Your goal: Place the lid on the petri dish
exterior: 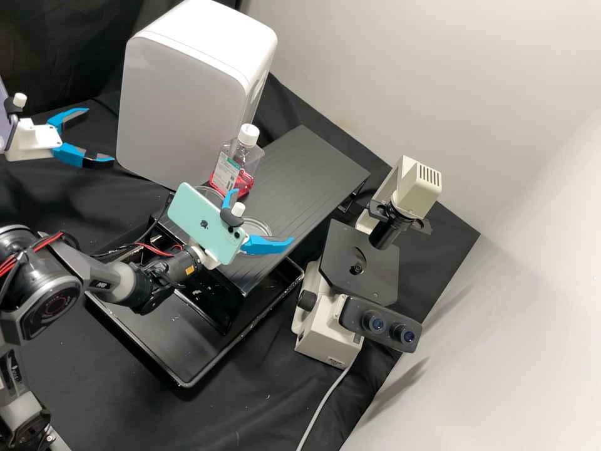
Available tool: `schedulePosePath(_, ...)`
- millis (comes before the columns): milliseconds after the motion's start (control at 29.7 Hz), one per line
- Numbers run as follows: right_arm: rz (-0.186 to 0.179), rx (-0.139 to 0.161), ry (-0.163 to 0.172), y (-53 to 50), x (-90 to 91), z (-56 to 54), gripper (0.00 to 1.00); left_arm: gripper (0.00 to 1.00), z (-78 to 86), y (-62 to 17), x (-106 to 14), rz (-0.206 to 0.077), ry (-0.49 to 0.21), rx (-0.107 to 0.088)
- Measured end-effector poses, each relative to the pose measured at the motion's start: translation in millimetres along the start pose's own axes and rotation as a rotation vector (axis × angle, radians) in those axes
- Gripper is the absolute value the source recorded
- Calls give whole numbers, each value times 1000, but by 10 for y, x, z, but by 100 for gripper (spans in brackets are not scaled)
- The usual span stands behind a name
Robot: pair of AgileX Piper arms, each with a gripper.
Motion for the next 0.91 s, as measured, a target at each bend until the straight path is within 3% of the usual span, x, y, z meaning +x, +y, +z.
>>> schedulePosePath(269,0,0,0,0,0,0,100,100,104,-67,-184,-39,-59,11)
schedulePosePath(572,0,0,0,0,0,0,100,100,234,-92,-378,-73,-229,86)
schedulePosePath(741,0,0,0,0,0,0,100,100,233,-105,-420,-81,-232,87)
schedulePosePath(909,0,0,0,0,0,0,100,100,257,-109,-452,-84,-257,102)
